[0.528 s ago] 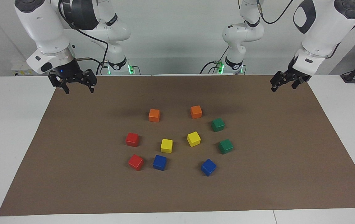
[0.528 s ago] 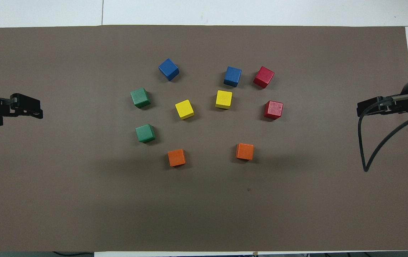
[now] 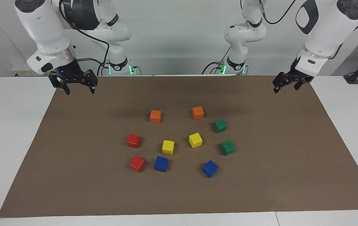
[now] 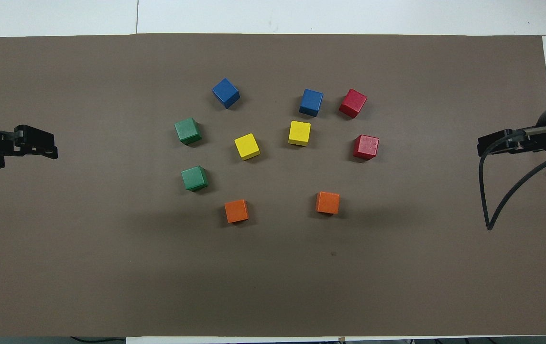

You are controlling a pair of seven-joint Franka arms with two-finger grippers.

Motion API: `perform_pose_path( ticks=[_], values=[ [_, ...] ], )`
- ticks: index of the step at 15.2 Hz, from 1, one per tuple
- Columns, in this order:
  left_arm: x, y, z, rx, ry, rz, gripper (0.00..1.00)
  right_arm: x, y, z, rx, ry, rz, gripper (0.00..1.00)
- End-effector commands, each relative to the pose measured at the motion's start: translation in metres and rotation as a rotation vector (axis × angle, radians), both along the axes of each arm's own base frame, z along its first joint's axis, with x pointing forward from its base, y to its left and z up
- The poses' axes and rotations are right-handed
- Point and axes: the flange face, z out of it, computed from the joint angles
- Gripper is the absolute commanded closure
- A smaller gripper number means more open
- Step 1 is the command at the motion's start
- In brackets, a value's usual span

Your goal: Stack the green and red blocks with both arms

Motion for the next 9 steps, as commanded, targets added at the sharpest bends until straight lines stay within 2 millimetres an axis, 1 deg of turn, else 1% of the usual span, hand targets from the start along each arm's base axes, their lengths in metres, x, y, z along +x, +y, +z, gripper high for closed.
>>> perform_pose_path(
  ticks=[1,2,3,4,5,6,7,8,9],
  values=[
    [0.000,0.001,-0.003,-0.010,0.002,0.006,0.00,-0.006,0.002,0.002,0.013,-0.004,-0.001,0.00],
    [-0.001,-0.002,0.000,-0.010,-0.025,0.016,0.00,-0.006,0.002,0.002,0.013,-0.005,0.000,0.00],
    [0.005,-0.005,-0.007,-0.020,-0.058,0.044,0.00,-0.007,0.002,0.001,0.013,-0.001,0.000,0.00],
    [0.007,-0.024,-0.025,-0.019,-0.060,0.036,0.00,-0.007,0.002,0.001,0.013,0.001,0.000,0.00],
    [0.009,-0.040,-0.038,-0.021,-0.058,0.017,0.00,-0.007,0.002,0.001,0.012,0.004,0.000,0.00],
    [0.018,-0.047,-0.058,-0.022,-0.041,0.020,0.00,-0.008,0.003,0.002,0.013,0.004,0.006,0.00],
    [0.026,-0.060,-0.074,-0.023,-0.035,0.056,0.00,-0.010,0.003,0.003,0.013,0.010,0.010,0.00],
    [0.029,-0.086,-0.087,-0.026,-0.045,0.097,0.00,-0.011,0.003,0.003,0.013,0.021,0.016,0.00],
    [0.031,-0.103,-0.104,-0.026,-0.040,0.128,0.00,-0.012,0.010,0.001,0.012,0.024,0.020,0.00]
  ],
)
